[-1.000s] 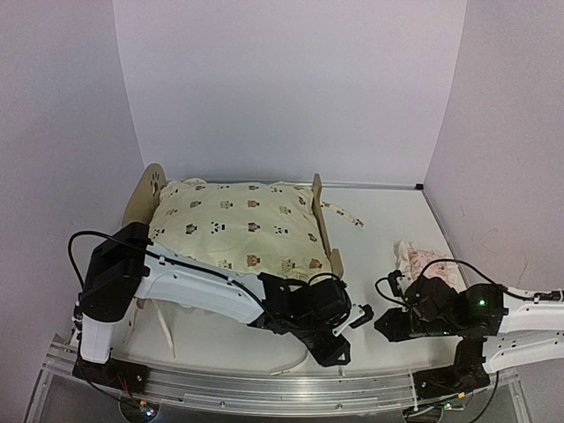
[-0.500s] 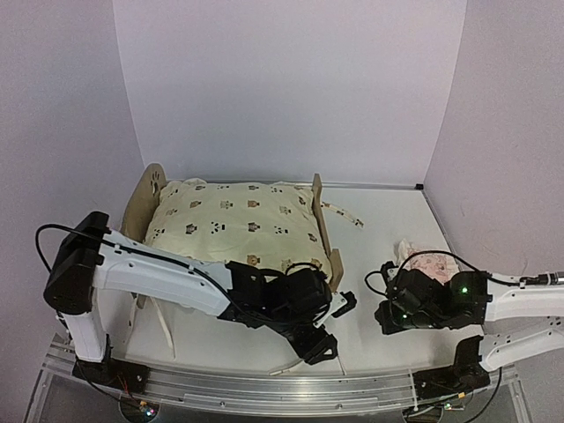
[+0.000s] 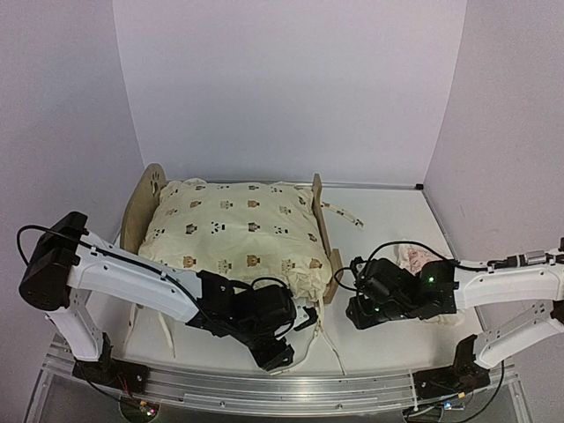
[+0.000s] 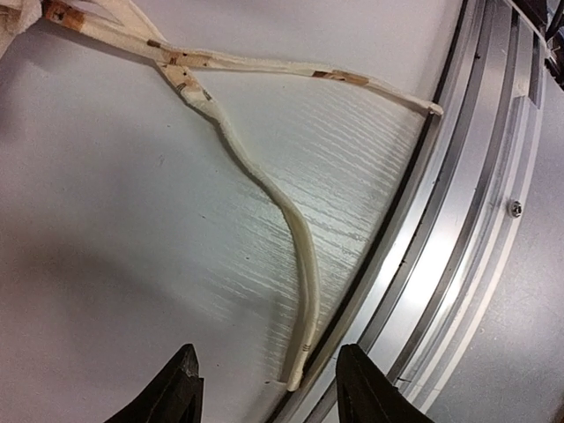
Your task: Set up the pet bed
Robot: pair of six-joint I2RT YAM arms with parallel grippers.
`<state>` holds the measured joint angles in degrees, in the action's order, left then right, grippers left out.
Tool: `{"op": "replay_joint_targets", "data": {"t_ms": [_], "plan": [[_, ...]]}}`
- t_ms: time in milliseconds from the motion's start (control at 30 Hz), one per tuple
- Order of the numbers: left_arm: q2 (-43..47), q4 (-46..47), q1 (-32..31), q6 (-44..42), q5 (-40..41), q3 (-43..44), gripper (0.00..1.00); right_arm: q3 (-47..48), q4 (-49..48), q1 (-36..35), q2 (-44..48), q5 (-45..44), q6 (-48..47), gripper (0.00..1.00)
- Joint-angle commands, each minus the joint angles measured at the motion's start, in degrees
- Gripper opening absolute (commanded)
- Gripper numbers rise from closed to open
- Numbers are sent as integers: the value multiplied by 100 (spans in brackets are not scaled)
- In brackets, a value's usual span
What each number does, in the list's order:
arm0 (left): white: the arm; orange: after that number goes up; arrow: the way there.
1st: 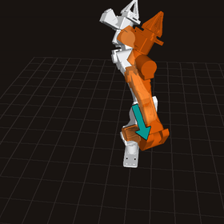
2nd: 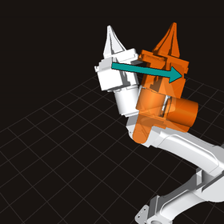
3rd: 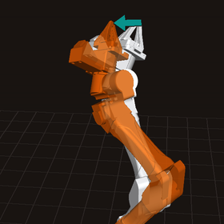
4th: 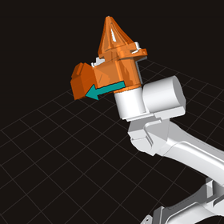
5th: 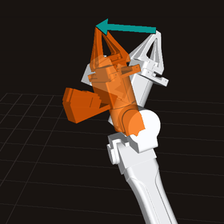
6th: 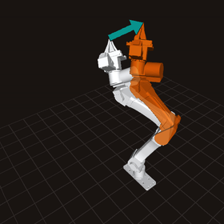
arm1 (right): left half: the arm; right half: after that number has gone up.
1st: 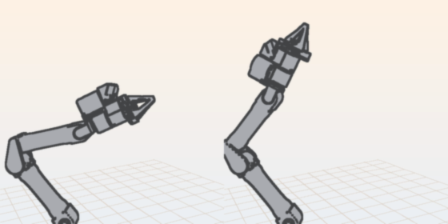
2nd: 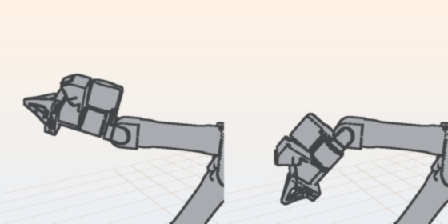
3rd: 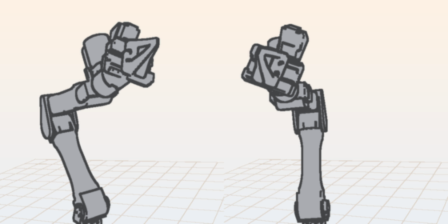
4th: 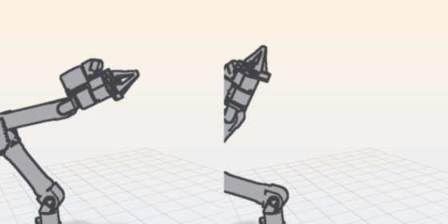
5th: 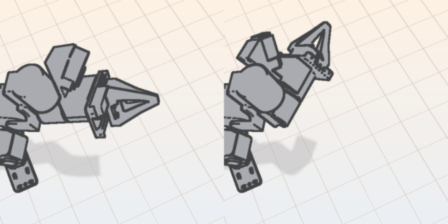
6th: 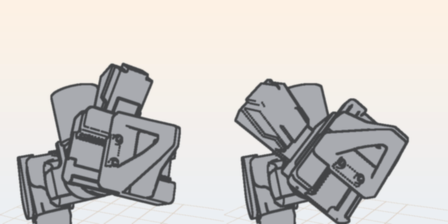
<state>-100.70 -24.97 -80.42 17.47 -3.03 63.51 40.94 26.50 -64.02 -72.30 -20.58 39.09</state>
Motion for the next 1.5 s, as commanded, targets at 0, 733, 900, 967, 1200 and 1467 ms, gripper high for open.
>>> {"op": "replay_joint_targets", "data": {"t_ms": [0,733,900,967,1200,1467], "plan": [[-238,103,10,-86,-276,149,52,161,-92,39,11,74,-44,36],[-930,209,-14,13,-540,491,24,-218,-95,77,492,95,108,34],[-911,202,-18,5,-502,430,5,-192,-134,74,463,129,108,34],[-839,320,-21,-14,-521,343,0,-232,-373,76,436,225,76,34],[-248,753,-18,3,-432,63,0,-524,-2002,78,-117,787,-82,46],[-109,924,-16,0,-434,-5,0,-507,-3025,78,-933,545,-263,52]]}}
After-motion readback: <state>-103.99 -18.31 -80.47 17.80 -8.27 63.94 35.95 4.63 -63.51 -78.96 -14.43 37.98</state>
